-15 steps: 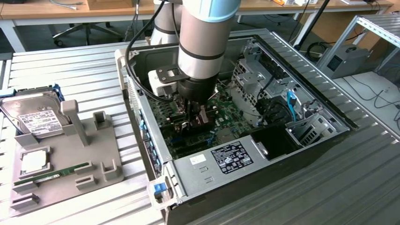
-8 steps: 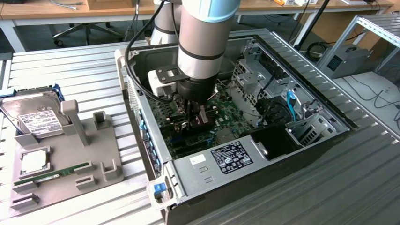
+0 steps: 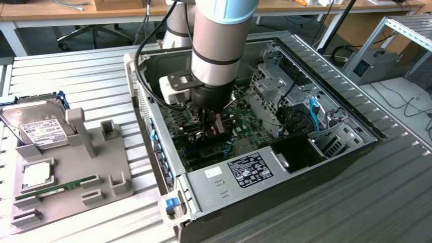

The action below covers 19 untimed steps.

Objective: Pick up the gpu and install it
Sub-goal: 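Insert the gpu into the slot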

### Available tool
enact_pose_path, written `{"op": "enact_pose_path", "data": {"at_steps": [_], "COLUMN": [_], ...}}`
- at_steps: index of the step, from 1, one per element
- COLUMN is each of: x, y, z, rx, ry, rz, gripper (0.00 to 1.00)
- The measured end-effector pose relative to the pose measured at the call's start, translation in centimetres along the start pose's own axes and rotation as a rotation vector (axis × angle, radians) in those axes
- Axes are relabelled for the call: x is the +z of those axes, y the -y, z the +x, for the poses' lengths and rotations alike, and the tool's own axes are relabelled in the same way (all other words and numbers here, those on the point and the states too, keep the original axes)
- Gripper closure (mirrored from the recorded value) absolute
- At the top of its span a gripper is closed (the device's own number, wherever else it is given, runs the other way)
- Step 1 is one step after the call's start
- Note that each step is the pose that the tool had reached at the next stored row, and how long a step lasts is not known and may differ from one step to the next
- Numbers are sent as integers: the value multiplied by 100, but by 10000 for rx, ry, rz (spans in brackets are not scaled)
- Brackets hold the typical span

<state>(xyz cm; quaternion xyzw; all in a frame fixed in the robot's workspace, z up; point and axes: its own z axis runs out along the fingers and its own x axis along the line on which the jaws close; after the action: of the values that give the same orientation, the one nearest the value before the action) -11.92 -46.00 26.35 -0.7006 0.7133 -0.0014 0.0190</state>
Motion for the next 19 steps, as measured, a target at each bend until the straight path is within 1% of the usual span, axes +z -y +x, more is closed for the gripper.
{"op": "enact_pose_path", "data": {"at_steps": [2,7,10,19], "x": [0,0,0,0], "y": [-1,-1,-1,-2], "z": [0,0,0,0], "rx": [-20,-24,-24,-24], "ry": [0,0,1,1], "rz": [13,14,57,57], "gripper": [73,73,73,73]}}
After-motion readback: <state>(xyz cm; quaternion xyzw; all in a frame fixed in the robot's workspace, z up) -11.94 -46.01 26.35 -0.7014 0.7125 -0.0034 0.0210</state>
